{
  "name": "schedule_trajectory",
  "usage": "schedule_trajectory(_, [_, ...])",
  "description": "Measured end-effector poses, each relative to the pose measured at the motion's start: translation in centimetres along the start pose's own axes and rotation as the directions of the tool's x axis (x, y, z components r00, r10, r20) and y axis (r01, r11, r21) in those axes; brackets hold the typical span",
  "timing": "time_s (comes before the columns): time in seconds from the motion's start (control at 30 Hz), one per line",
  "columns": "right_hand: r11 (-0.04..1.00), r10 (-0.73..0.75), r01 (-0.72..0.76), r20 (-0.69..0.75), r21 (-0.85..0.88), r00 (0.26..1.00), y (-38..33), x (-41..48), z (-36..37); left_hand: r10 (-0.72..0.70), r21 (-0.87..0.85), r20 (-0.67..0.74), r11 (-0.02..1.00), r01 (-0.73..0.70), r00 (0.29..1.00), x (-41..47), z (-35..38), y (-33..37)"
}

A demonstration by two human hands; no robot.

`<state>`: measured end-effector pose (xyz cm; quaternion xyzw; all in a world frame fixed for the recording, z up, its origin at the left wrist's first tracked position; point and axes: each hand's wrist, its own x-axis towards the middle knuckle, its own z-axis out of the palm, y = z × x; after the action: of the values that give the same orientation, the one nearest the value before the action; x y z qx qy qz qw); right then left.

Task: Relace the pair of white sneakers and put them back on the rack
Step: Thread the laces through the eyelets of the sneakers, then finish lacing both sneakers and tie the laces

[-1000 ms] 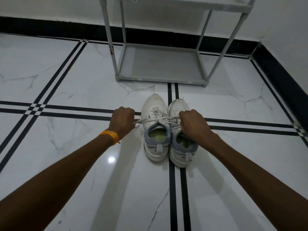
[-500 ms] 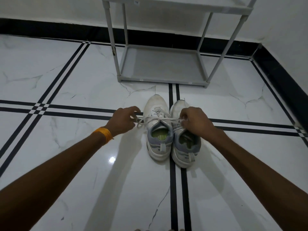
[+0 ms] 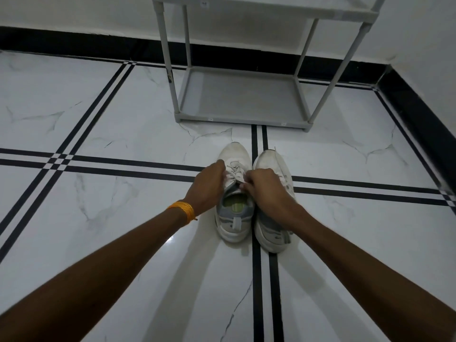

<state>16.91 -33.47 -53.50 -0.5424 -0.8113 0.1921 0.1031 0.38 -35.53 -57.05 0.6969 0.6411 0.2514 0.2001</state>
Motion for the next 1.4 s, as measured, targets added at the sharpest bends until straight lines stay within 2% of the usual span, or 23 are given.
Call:
schedule_trajectory(0.07, [0.982,0.011,-0.005,-0.030,0.190,0.999,0.2,-0.1,-0.2,-0.102,-0.099,-0.069,0.991,0.095,0.992,0.5,0.3,0.2])
schedule_trajectory(0.1, [0.980,-0.010,0.019,-0.043,0.197,0.999,0.3,-0.1,-0.2,-0.168,-0.149,-0.106,0.977,0.151,0.980,0.9,0.4,0.1])
schedule_trajectory(0.17, [0.996,-0.079,0.080,-0.030,0.033,0.996,0.3,0.0,-0.1,-0.295,-0.224,-0.163,0.941,0.256,0.942,1.5,0.2,0.0])
schedule_trajectory(0.2, [0.991,-0.113,0.111,-0.014,-0.080,0.994,0.4,-0.1,0.0,-0.316,-0.193,-0.175,0.940,0.283,0.932,1.7,0.0,-0.1])
schedule_trajectory(0.23, [0.976,-0.152,0.150,-0.004,-0.158,0.988,0.6,-0.3,0.2,-0.305,-0.121,-0.180,0.950,0.286,0.935,1.8,-0.2,-0.3])
schedule_trajectory(0.33, [0.940,-0.239,0.234,0.011,-0.250,0.971,0.9,-1.1,0.2,-0.245,0.056,-0.170,0.964,0.258,0.954,1.5,-0.2,-0.3])
schedule_trajectory(0.5, [0.917,-0.212,0.220,0.058,-0.333,0.975,0.4,-1.2,0.1,-0.240,0.103,-0.155,0.961,0.258,0.958,1.2,0.0,-0.2])
schedule_trajectory(0.6, [0.950,-0.164,0.177,0.072,-0.258,0.984,0.0,-0.3,-0.1,-0.230,0.093,-0.171,0.964,0.248,0.958,1.2,-0.4,-0.5])
schedule_trajectory(0.7, [0.991,-0.132,0.133,0.075,-0.019,0.988,-0.2,0.5,-1.1,-0.241,0.069,-0.207,0.963,0.260,0.948,1.4,-1.3,-1.6])
schedule_trajectory(0.77, [0.988,-0.046,0.042,0.024,0.147,0.999,1.2,0.2,-2.7,-0.265,0.064,-0.214,0.957,0.284,0.940,1.2,-2.1,-2.5])
schedule_trajectory(0.8, [0.984,0.017,-0.012,-0.023,0.177,1.000,2.4,-0.1,-3.6,-0.257,0.083,-0.226,0.956,0.282,0.939,1.2,-2.5,-2.9])
schedule_trajectory(0.87, [0.976,0.136,-0.124,-0.061,0.178,0.989,5.5,-1.0,-5.3,-0.169,0.174,-0.291,0.958,0.226,0.942,1.0,-2.8,-2.9])
schedule_trajectory(0.93, [0.927,0.240,-0.251,0.073,0.278,0.968,8.0,-2.3,-6.2,-0.014,0.205,-0.337,0.975,0.088,0.941,0.9,-2.4,-1.2])
schedule_trajectory(1.0, [0.907,0.241,-0.296,0.205,0.300,0.949,9.3,-3.3,-5.7,0.149,0.122,-0.293,0.986,-0.118,0.944,0.9,-1.4,2.1])
schedule_trajectory(1.07, [0.929,0.198,-0.238,0.164,0.283,0.966,9.5,-3.7,-4.6,0.268,0.014,-0.128,0.963,-0.269,0.955,0.8,0.3,5.6])
schedule_trajectory(1.1, [0.938,0.175,-0.203,0.121,0.280,0.977,9.4,-3.8,-4.3,0.300,-0.005,-0.021,0.954,-0.300,0.954,0.9,1.3,7.0])
schedule_trajectory(1.17, [0.952,0.108,-0.125,0.074,0.280,0.991,8.7,-3.8,-4.0,0.281,0.020,0.123,0.958,-0.286,0.952,1.1,3.1,8.5])
schedule_trajectory(1.27, [0.971,0.031,-0.044,0.056,0.235,0.998,8.4,-3.9,-3.9,0.162,0.008,0.088,0.987,-0.163,0.983,1.8,3.8,8.7])
schedule_trajectory(1.33, [0.965,0.065,-0.074,0.044,0.253,0.997,8.6,-3.9,-3.8,0.116,0.021,0.053,0.993,-0.118,0.992,2.1,3.9,8.3])
schedule_trajectory(1.4, [0.929,0.135,-0.142,0.044,0.343,0.990,8.8,-4.0,-3.8,0.090,-0.006,0.092,0.996,-0.090,0.992,2.1,3.8,8.2])
